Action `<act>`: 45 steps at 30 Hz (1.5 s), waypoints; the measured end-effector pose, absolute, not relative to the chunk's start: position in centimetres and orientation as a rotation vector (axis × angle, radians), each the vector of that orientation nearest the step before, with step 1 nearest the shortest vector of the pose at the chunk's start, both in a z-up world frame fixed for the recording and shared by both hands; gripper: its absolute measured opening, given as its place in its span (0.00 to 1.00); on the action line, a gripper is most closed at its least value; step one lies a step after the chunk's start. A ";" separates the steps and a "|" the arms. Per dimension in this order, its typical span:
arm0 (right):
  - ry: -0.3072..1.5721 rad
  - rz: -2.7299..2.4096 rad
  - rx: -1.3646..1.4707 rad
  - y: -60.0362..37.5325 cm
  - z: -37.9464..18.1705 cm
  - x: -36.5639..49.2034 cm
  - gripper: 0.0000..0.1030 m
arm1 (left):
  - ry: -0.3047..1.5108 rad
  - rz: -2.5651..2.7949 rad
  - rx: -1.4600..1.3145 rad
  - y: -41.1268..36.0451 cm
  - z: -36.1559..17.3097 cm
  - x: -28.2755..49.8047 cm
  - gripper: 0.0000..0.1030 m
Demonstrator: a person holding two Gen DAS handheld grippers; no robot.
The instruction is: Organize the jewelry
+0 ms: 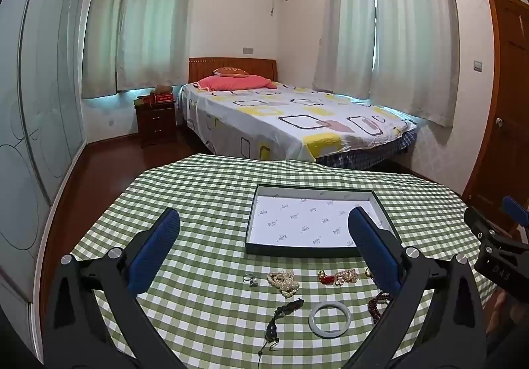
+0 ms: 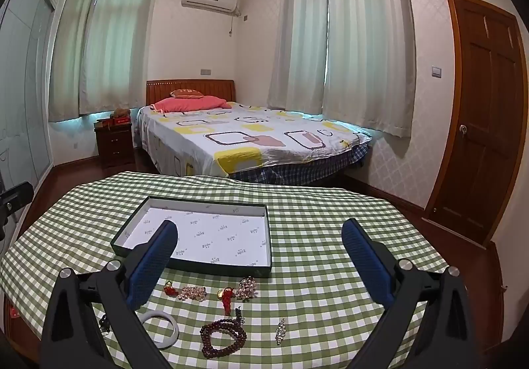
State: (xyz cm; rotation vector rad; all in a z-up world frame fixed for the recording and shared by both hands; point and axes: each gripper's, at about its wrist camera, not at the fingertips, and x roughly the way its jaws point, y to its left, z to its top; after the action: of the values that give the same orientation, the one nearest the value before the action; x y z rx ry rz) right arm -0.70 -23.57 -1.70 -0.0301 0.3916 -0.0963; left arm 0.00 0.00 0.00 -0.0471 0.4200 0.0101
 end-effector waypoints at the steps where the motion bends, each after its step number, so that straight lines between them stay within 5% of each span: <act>1: 0.391 -0.096 -0.030 -23.5 -1.7 -0.7 0.94 | 0.419 0.010 -0.046 0.0 0.0 0.0 0.96; 45: 0.385 -0.096 -0.028 -23.2 -1.2 -1.0 0.94 | 0.437 -0.001 -0.058 -0.3 -0.6 -0.1 0.96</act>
State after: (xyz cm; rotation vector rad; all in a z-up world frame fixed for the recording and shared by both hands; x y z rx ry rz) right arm -0.98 -23.23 -1.21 -0.0279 0.3848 -0.0960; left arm -0.13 -0.29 -0.61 -0.0585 0.4372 -0.0006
